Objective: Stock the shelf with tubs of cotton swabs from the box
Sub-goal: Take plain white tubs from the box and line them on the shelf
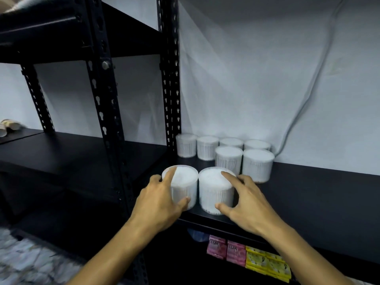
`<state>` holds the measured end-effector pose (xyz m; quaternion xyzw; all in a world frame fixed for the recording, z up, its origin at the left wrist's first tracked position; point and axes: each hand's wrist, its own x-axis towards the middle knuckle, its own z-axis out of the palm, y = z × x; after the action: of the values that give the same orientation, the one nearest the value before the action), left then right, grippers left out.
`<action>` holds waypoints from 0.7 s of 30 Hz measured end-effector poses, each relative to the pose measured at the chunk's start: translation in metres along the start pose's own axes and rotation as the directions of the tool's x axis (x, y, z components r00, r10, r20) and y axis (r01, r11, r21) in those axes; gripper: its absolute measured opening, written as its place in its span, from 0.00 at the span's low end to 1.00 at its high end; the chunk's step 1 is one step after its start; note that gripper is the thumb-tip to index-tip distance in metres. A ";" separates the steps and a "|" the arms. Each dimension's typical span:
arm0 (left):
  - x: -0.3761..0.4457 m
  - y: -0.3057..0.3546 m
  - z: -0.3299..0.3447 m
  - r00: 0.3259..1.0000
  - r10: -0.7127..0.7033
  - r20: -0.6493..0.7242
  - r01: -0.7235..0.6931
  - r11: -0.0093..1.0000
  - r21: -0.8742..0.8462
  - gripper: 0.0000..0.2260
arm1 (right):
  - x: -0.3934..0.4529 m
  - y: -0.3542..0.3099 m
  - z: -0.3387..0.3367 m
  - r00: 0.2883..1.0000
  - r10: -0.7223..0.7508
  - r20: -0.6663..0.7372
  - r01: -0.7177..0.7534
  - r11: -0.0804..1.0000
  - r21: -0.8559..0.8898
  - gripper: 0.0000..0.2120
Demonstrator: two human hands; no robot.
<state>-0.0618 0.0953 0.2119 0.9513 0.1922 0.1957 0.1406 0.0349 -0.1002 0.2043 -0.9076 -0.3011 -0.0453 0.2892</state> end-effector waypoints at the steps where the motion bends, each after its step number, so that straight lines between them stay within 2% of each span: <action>1: -0.001 0.000 0.006 1.000 0.001 -0.008 -0.001 1.000 0.001 0.37 | 0.000 -0.001 0.005 1.000 0.007 -0.023 -0.006 1.000 0.023 0.37; 5: 0.006 -0.007 0.020 0.998 -0.017 -0.059 0.015 1.000 -0.021 0.32 | 0.007 -0.008 0.020 0.996 0.018 -0.089 -0.013 0.998 0.056 0.34; 13: 0.049 -0.029 0.034 0.990 -0.049 -0.131 0.037 0.995 -0.091 0.30 | 0.050 -0.028 0.043 0.997 0.007 -0.082 -0.007 1.000 0.008 0.33; 21: 0.108 -0.048 0.050 0.992 -0.049 -0.115 0.025 0.980 -0.198 0.30 | 0.104 -0.034 0.056 0.997 0.002 -0.082 -0.014 0.990 -0.138 0.31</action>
<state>0.0361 0.1739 0.1854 0.9157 0.1978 0.2674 0.2254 0.0951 0.0066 0.2017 -0.9240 -0.2815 -0.1022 0.2376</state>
